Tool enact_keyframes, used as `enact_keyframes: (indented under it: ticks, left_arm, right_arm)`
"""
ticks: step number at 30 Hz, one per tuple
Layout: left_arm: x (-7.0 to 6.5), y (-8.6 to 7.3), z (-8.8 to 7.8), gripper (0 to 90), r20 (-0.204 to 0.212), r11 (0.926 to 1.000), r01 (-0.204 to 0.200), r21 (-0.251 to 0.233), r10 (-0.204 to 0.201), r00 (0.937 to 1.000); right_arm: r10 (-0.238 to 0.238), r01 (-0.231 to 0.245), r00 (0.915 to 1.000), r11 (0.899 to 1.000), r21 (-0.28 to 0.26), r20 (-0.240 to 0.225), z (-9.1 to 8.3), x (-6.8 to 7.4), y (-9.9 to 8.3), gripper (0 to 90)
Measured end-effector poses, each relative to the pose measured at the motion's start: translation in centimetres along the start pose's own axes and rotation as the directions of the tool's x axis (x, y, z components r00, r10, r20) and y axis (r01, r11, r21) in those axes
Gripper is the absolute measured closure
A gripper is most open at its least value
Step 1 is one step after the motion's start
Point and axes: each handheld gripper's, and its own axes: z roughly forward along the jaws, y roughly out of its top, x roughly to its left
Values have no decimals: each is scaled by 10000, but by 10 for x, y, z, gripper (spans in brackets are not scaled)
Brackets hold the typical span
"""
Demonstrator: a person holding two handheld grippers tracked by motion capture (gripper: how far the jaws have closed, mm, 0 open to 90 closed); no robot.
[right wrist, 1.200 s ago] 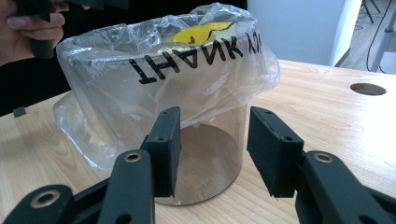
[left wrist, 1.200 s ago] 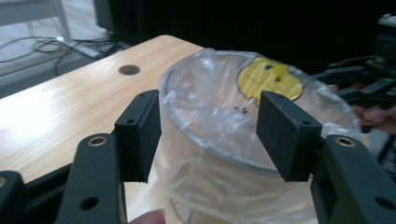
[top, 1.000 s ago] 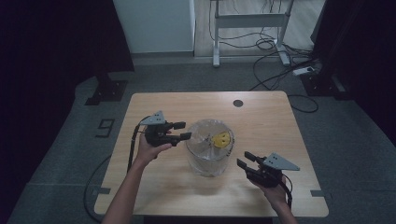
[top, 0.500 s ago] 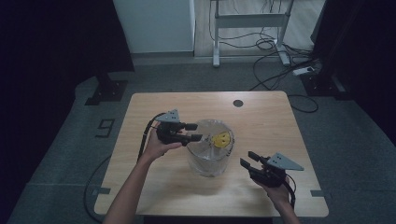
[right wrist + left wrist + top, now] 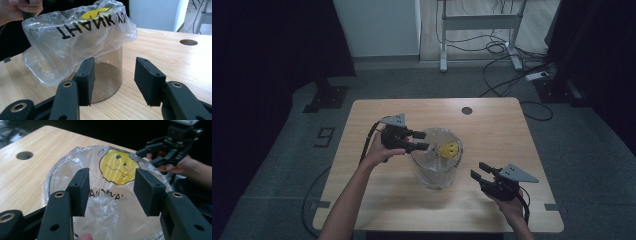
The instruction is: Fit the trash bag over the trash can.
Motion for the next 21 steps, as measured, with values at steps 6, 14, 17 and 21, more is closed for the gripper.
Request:
enact_keyframes:
  ticks: [6, 14, 17, 21]
  left_arm:
    - [11, 2, -6, 465, 201, 9998, -81, 162, 78, 9998]
    - [16, 12, -3, 482, 534, 9962, -302, 811, 259, 9982]
    - [12, 17, 4, 545, 640, 9888, -565, 1384, 480, 9968]
    - [9, 20, 16, 591, 697, 9695, -722, 2341, 573, 9959]
  right_arm:
    - [16, -16, 10000, 10000, 4, 17, 0, -1, 0, 505]
    - [1, -1, 10000, 10000, -28, 53, -1, -1, 0, 506]
    - [-24, 24, 10000, 10000, -20, 51, -1, -1, 0, 510]
    - [-46, 46, 10000, 10000, -37, 46, -1, -1, 0, 515]
